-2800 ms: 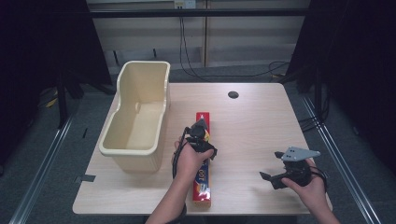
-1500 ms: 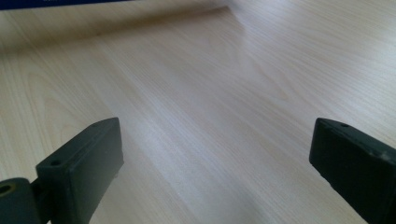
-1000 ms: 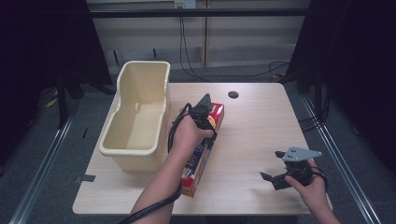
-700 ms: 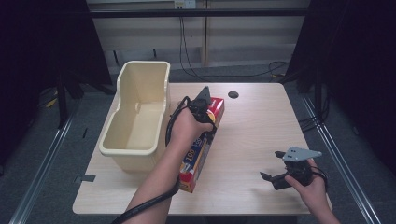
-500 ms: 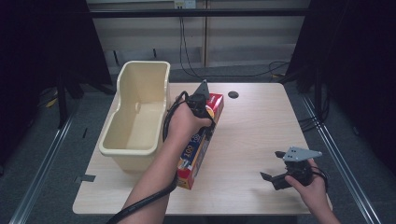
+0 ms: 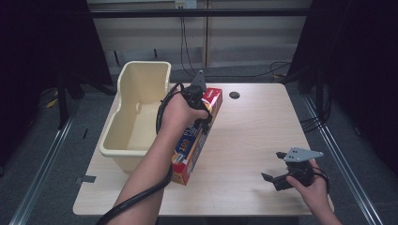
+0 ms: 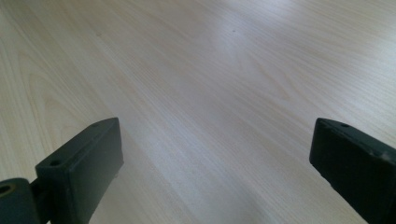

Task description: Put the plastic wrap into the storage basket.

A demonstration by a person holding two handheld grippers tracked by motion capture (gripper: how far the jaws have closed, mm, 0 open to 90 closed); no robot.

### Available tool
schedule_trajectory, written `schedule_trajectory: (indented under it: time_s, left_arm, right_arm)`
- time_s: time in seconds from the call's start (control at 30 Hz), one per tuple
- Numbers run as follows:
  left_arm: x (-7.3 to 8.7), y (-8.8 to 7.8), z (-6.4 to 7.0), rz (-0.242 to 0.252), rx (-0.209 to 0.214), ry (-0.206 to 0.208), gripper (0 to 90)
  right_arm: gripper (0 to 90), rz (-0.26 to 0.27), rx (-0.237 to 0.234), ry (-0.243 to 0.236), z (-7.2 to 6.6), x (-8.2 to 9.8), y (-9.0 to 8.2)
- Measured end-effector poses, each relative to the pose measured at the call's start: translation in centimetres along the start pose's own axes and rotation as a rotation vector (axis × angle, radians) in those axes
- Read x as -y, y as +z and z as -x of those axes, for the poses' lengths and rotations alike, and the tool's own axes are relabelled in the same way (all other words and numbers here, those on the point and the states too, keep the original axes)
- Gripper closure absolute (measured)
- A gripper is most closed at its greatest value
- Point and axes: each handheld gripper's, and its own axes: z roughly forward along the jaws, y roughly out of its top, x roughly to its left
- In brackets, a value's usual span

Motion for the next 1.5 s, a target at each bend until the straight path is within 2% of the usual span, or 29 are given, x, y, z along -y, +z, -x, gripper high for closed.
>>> schedule_trajectory:
  time_s: [0.2, 0.4, 0.43, 0.53, 0.77, 0.83, 0.97, 1.07, 1.1, 1.23, 1.27, 1.3, 1.37, 1.47, 1.5]
  left_arm:
    - [0.0, -0.8, -0.2, -0.003, 0.003, -0.014, 41.0]
    - [0.0, -1.5, -0.5, 0.008, -0.012, -0.032, 41.0]
    - [0.0, -1.7, -0.6, 0.0, -0.015, -0.023, 41.0]
    - [0.1, -2.1, -0.8, 0.015, -0.005, -0.04, 41.1]
    - [0.2, -3.1, -1.4, 0.011, -0.014, -0.041, 41.0]
    - [0.3, -3.3, -1.5, 0.019, -0.016, -0.055, 41.0]
    - [0.4, -3.8, -1.9, 0.007, -0.029, -0.047, 41.0]
    - [0.5, -4.2, -2.2, 0.022, -0.02, -0.067, 41.0]
    - [0.5, -4.4, -2.3, 0.018, -0.027, -0.062, 41.0]
    - [0.7, -4.9, -2.7, 0.025, -0.029, -0.081, 41.0]
    - [0.8, -5.1, -2.8, 0.013, -0.031, -0.07, 41.0]
    - [0.8, -5.1, -2.9, 0.018, -0.03, -0.083, 41.0]
    - [0.9, -5.2, -3.1, 0.01, -0.028, -0.079, 41.0]
    - [1.0, -5.3, -3.3, 0.011, -0.026, -0.096, 41.0]
    - [1.0, -5.4, -3.4, 0.006, -0.029, -0.084, 41.0]
  right_arm:
    - [2.6, 0.005, 0.009, 0.002, 0.0, 0.0, -0.1]
    - [2.7, 0.006, 0.011, 0.004, 0.0, 0.0, -0.1]
    - [2.7, 0.003, 0.004, 0.003, 0.0, 0.0, 0.0]
    - [2.7, 0.002, 0.0, 0.0, 0.0, 0.0, 0.0]
    - [2.7, 0.0, 0.002, 0.001, 0.0, 0.0, 0.0]
    - [2.7, 0.0, 0.003, -0.001, -0.1, 0.0, 0.0]
    - [2.7, 0.0, 0.002, -0.002, -0.1, 0.0, 0.0]
    - [2.6, -0.001, 0.001, -0.001, 0.0, 0.0, 0.0]
    - [2.7, -0.001, -0.003, -0.001, 0.0, 0.0, 0.0]
    - [2.7, -0.002, 0.005, -0.001, -0.1, 0.0, 0.1]
    - [2.7, -0.002, 0.004, -0.002, -0.1, 0.0, 0.1]
    - [2.6, -0.002, 0.003, -0.002, -0.1, 0.0, 0.1]
    - [2.7, -0.005, -0.001, -0.003, -0.1, 0.0, 0.1]
    - [2.7, -0.006, -0.005, -0.003, -0.1, 0.0, 0.1]
    - [2.7, -0.004, 0.0, -0.003, -0.1, 0.0, 0.1]
